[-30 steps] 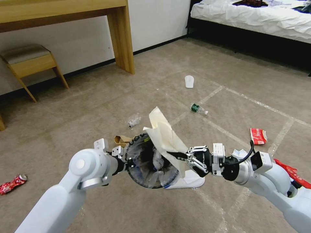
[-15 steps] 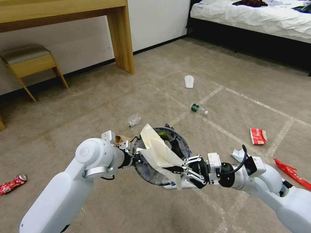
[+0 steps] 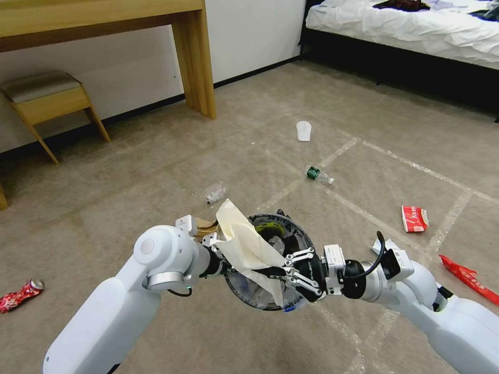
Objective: Pick up the trash bin and place the garbage on the floor into it.
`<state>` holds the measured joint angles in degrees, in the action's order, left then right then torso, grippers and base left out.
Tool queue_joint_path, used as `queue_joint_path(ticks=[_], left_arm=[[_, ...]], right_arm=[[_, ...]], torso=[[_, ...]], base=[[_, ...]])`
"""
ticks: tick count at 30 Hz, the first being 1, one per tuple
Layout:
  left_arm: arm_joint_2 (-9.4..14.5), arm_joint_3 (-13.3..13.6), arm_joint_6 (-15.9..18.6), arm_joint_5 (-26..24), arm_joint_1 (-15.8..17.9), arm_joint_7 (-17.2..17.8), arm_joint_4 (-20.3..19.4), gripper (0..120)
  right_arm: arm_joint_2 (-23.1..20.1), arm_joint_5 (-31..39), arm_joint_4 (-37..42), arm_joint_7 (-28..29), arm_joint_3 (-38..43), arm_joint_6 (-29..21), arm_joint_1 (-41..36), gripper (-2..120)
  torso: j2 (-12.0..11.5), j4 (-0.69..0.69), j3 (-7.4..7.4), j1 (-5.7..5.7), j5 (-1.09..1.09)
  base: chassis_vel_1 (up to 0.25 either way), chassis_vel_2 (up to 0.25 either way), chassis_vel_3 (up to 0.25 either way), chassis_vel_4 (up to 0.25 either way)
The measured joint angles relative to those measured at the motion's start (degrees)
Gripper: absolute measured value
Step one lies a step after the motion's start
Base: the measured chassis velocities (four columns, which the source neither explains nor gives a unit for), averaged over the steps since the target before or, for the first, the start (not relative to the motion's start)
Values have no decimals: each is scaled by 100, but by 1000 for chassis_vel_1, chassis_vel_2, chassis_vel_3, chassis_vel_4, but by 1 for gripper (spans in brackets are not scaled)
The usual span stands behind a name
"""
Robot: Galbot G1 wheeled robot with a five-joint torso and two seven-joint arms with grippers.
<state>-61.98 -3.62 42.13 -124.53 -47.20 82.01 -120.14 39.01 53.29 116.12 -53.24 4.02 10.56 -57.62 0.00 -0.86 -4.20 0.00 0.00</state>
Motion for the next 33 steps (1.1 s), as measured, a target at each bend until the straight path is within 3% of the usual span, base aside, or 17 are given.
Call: queue_joint_path(ticks=[23, 33], left_arm=[[58, -38, 0, 21, -217, -30, -105, 0], [35, -58, 0, 58, -277, -67, -145, 0]], right_arm=[[379, -450, -702, -333, -88, 316, 203, 2], [415, -583, -806, -371, -10, 339, 106, 36]], torso=[[0, 1, 0, 0, 0], [0, 0, 0, 0, 0]], base=[[0, 0, 0, 0], [0, 0, 0, 0]])
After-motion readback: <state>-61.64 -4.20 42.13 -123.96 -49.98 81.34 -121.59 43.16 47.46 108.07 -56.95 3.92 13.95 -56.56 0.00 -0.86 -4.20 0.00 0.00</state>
